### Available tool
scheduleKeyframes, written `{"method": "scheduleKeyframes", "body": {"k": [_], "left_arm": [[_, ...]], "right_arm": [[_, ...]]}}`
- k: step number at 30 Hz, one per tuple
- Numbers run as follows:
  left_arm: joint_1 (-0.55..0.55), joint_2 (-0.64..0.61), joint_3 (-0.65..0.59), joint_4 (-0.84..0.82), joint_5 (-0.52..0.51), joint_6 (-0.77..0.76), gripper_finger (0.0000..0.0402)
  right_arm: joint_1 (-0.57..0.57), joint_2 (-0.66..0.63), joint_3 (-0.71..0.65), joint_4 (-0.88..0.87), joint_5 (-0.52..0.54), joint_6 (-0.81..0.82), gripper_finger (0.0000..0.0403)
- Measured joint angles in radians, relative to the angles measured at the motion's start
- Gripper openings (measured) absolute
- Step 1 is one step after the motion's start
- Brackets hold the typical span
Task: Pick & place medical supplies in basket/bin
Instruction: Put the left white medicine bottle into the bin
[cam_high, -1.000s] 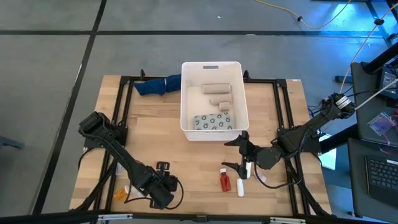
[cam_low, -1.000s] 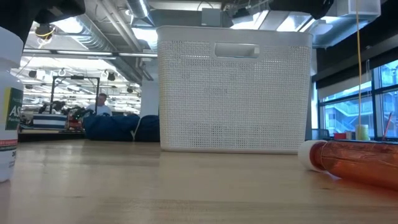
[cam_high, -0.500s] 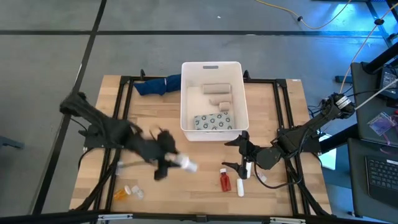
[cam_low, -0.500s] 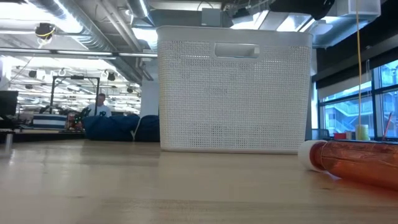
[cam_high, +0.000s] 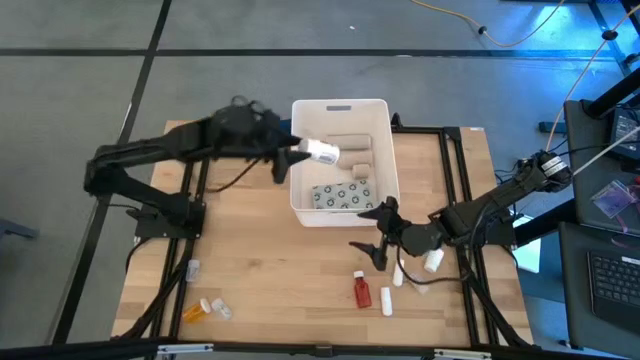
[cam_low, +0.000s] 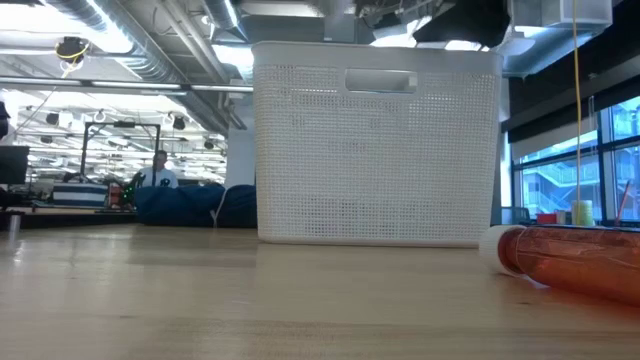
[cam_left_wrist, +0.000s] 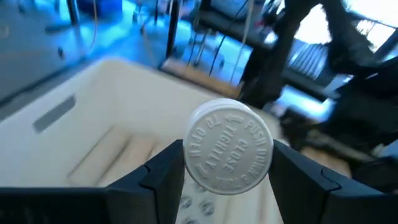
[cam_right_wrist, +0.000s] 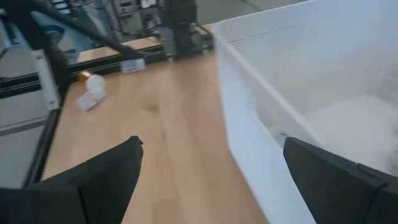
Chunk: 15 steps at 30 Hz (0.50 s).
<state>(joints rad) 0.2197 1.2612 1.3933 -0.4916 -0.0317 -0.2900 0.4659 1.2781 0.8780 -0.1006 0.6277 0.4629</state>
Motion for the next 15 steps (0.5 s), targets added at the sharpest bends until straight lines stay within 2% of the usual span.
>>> {"method": "scheduleKeyframes", "body": {"k": [3, 5, 11, 15], "left_arm": [[0.117, 0.085, 0.037, -0.079, 0.091, 0.046, 0.0193], [0.172, 0.160, 0.095, -0.181, 0.106, 0.112, 0.0193], [0.229, 0.391, 0.301, -0.419, 0.107, 0.290, 0.0193], [0.251, 0.517, 0.378, -0.520, 0.101, 0.362, 0.0193]], "right_arm": [[-0.036, 0.000, 0.000, 0.001, 0.000, -0.002, 0.0388], [-0.058, 0.000, 0.000, 0.001, -0.003, -0.002, 0.0387], [-0.098, 0.000, 0.001, -0.001, -0.002, 0.000, 0.0387], [-0.101, 0.000, 0.001, -0.001, -0.002, 0.003, 0.0388]]}}
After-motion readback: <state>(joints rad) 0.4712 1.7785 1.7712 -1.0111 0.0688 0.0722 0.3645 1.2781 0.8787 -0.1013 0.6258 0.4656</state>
